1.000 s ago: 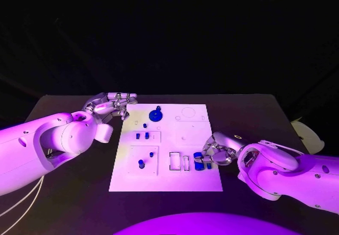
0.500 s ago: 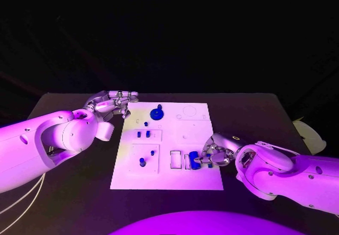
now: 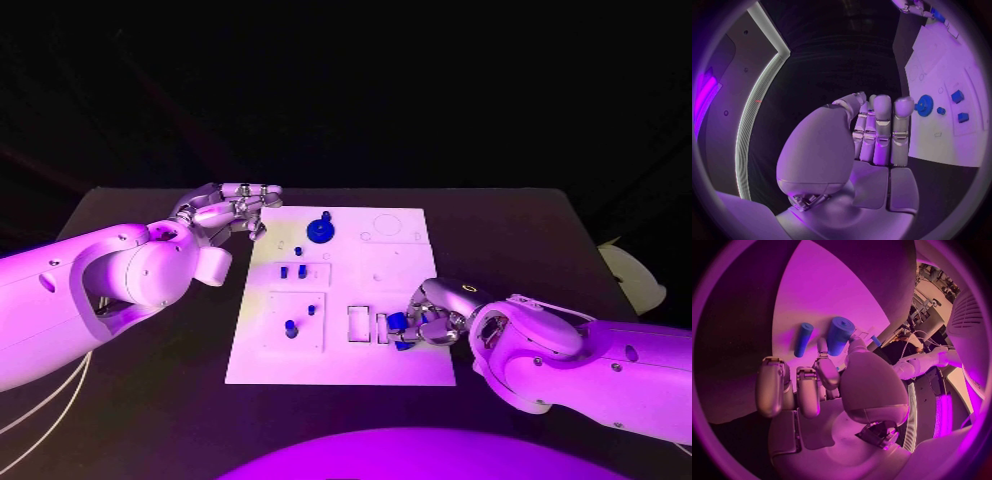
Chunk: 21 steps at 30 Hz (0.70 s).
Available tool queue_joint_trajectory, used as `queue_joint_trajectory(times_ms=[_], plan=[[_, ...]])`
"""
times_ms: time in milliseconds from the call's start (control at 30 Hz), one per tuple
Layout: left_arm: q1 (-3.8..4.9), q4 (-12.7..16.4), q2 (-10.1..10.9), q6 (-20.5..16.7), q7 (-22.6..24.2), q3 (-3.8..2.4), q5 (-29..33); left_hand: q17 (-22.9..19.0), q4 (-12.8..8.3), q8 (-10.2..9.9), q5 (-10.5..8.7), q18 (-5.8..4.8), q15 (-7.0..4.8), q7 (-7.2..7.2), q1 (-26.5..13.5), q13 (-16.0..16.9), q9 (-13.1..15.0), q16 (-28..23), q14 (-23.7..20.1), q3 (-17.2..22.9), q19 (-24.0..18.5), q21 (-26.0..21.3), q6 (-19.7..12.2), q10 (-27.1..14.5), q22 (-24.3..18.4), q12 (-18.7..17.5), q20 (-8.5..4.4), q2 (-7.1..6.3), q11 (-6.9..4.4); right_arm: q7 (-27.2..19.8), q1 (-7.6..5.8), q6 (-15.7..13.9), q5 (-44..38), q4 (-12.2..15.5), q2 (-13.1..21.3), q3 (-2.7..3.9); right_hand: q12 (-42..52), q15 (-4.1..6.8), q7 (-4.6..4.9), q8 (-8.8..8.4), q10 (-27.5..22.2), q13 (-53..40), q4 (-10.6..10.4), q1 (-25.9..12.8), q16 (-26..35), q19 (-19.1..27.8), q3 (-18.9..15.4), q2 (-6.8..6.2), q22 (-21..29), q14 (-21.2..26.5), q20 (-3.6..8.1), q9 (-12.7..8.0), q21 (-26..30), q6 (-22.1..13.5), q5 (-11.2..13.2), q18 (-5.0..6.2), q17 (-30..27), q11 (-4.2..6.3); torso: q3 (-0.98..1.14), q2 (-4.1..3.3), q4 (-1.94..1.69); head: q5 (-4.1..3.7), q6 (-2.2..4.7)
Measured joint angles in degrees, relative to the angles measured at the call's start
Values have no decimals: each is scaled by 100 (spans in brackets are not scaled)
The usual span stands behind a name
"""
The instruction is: Assemble the parts on the task board
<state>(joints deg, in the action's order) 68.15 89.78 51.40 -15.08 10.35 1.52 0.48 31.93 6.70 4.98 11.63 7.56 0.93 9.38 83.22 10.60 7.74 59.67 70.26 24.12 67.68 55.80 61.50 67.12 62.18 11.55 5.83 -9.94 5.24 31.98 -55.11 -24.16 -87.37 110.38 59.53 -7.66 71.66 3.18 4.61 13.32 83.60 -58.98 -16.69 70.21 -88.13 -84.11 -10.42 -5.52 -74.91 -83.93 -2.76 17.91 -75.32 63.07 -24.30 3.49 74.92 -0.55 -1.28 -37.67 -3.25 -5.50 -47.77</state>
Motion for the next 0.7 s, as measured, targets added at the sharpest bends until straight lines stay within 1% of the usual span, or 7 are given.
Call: queue_joint_trajectory(times_ms=[133,167,200,233,467,567,700], plan=[[0,1,1,8,-4,0,-3,0,0,0,0,0,0,0,0,0,0,0,0,0,0,-22,0,0,0,0,0,0,0,1,21,-40,-42,-34,-31,7,178,0,10,13,0,0,0,-1,0,0,0,0,0,0,0,2,0,32,0,0,0,0,-1,1,-1,-1,-4],[0,1,1,11,-6,0,-4,0,0,0,0,0,0,0,0,0,0,0,0,0,0,-22,0,0,0,0,0,0,0,2,25,-53,-54,-44,-39,8,573,0,5,12,2,-312,0,-3,0,0,0,2,0,0,0,4,0,38,1,0,0,1,-2,1,-1,-3,-5],[0,1,2,13,-6,0,-4,0,0,0,0,0,0,0,0,0,0,0,0,0,0,-22,0,0,0,0,0,0,0,2,28,-61,-61,-49,-44,8,882,0,4,12,84,-1163,0,-18,1,0,0,17,0,0,0,9,0,39,1,0,0,82,-2,2,-2,-4,-5],[0,2,2,15,-7,0,-5,0,0,0,0,0,0,0,0,0,0,0,0,0,0,-22,0,0,0,0,0,0,0,2,30,-68,-68,-55,-48,8,937,0,2,12,80,-1468,0,-24,1,0,-1,23,0,0,0,12,0,40,2,0,0,79,-2,2,-3,-4,-5],[0,5,7,25,-16,0,-9,0,0,0,0,0,0,21,0,-1,0,0,0,0,0,-22,-21,0,-8,0,0,0,0,2,36,-87,-118,-83,-72,9,937,2,-6,12,59,-1598,10,-20,1,0,10,23,-4,-2,0,69,0,48,3,0,-1,58,-3,3,-3,-4,-2],[0,10,7,30,-20,0,-11,0,0,0,0,0,0,21,0,-1,1,0,0,0,0,-21,-21,0,-8,0,0,0,0,3,34,-85,-142,-98,-82,17,937,22,-5,7,59,-1598,39,127,1,0,40,14,-4,-22,0,69,0,47,-21,0,-1,58,-3,3,-2,-10,-3],[0,14,10,41,-30,0,-14,1,0,0,0,0,0,21,0,-1,1,0,0,0,0,-21,-21,0,-7,0,0,0,0,12,29,-120,-225,-94,-89,23,955,42,-12,-70,29,-1598,83,589,-43,0,34,32,-4,0,0,68,-50,53,-213,0,-1,49,-4,3,-2,-16,-4]])
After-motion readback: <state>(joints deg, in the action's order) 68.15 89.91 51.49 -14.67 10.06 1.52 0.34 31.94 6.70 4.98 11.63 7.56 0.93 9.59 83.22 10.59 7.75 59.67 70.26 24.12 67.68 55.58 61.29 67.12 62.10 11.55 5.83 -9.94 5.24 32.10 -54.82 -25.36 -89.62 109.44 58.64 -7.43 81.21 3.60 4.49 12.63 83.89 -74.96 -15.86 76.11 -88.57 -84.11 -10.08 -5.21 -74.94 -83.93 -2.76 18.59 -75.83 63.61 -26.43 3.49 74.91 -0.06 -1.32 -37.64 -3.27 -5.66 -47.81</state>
